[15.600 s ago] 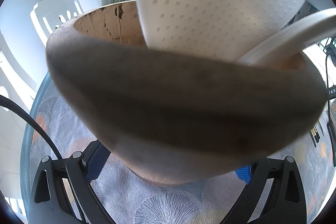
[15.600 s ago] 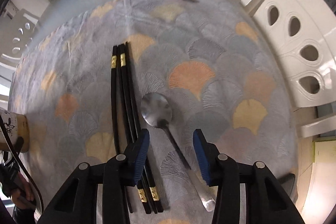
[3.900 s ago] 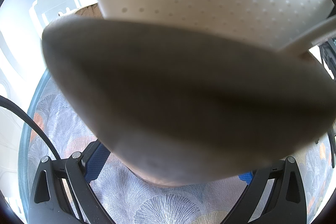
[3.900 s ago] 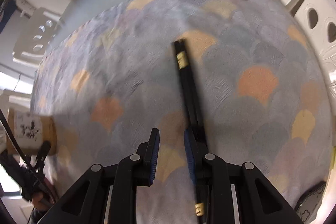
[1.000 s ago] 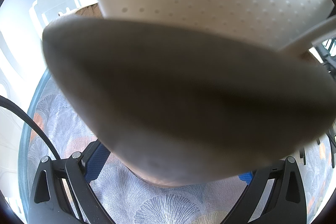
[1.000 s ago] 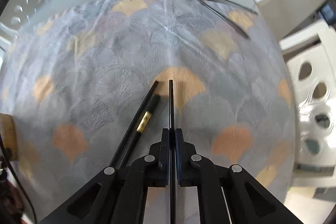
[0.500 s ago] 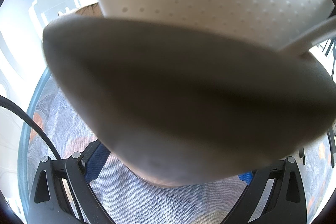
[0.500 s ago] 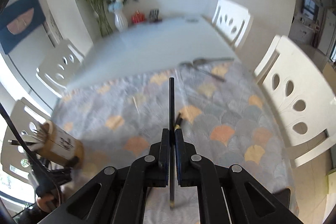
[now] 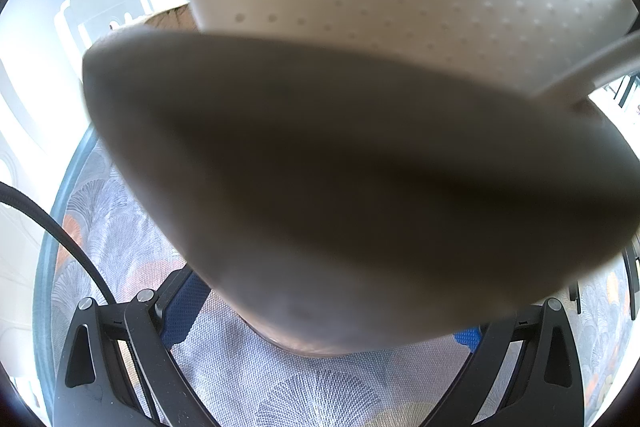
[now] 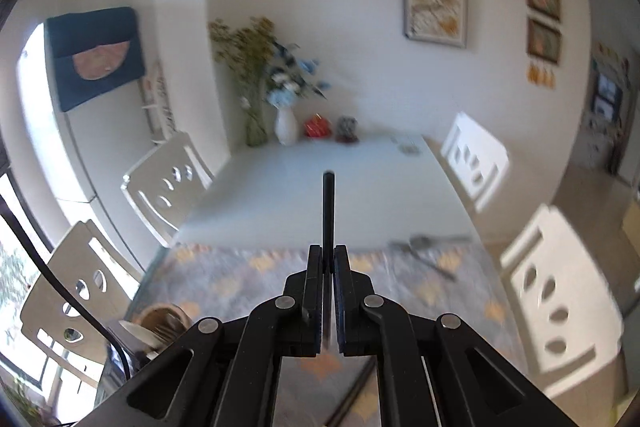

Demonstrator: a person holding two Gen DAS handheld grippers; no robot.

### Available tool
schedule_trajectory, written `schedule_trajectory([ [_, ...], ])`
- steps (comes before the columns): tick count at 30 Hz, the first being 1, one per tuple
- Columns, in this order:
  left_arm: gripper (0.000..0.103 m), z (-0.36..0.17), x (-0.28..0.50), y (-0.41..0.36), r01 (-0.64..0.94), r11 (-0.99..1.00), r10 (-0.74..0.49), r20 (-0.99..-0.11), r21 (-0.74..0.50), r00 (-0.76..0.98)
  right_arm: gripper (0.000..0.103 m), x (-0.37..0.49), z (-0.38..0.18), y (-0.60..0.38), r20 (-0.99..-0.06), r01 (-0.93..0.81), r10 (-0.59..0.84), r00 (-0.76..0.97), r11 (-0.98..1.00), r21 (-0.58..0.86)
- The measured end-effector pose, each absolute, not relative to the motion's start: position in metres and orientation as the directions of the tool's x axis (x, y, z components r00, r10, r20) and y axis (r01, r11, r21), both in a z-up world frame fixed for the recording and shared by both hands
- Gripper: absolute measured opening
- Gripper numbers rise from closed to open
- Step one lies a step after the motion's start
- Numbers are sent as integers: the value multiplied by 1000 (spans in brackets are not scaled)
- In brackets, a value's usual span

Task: Organize utensils
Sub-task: 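Carry the chopstick in the right tool over the wooden cup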

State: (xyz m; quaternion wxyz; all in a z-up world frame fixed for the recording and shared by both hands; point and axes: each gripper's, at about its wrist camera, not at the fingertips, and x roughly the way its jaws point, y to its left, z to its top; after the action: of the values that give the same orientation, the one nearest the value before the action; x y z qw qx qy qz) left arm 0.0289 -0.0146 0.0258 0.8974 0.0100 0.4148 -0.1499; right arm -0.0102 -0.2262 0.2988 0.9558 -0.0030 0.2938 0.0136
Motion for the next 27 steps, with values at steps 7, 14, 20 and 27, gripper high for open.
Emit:
schedule_trajectory([
  [7, 100, 26, 29, -13, 278, 955, -261, -747, -107, 611, 5, -15, 348, -172, -472, -149, 119, 874, 989, -26],
  [14, 100, 26, 29, -14, 278, 955, -261, -747, -107, 611, 4, -11, 366, -118, -420, -275, 245, 874, 961, -11],
  [20, 100, 26, 30, -12, 278, 955, -261, -747, -107, 611, 4, 3, 350, -85, -450, -344, 318, 834, 939, 26],
  [27, 100, 26, 29, -13, 278, 955, -261, -747, -107, 611, 4, 13, 321, -63, -510, -386, 358, 782, 921, 55],
])
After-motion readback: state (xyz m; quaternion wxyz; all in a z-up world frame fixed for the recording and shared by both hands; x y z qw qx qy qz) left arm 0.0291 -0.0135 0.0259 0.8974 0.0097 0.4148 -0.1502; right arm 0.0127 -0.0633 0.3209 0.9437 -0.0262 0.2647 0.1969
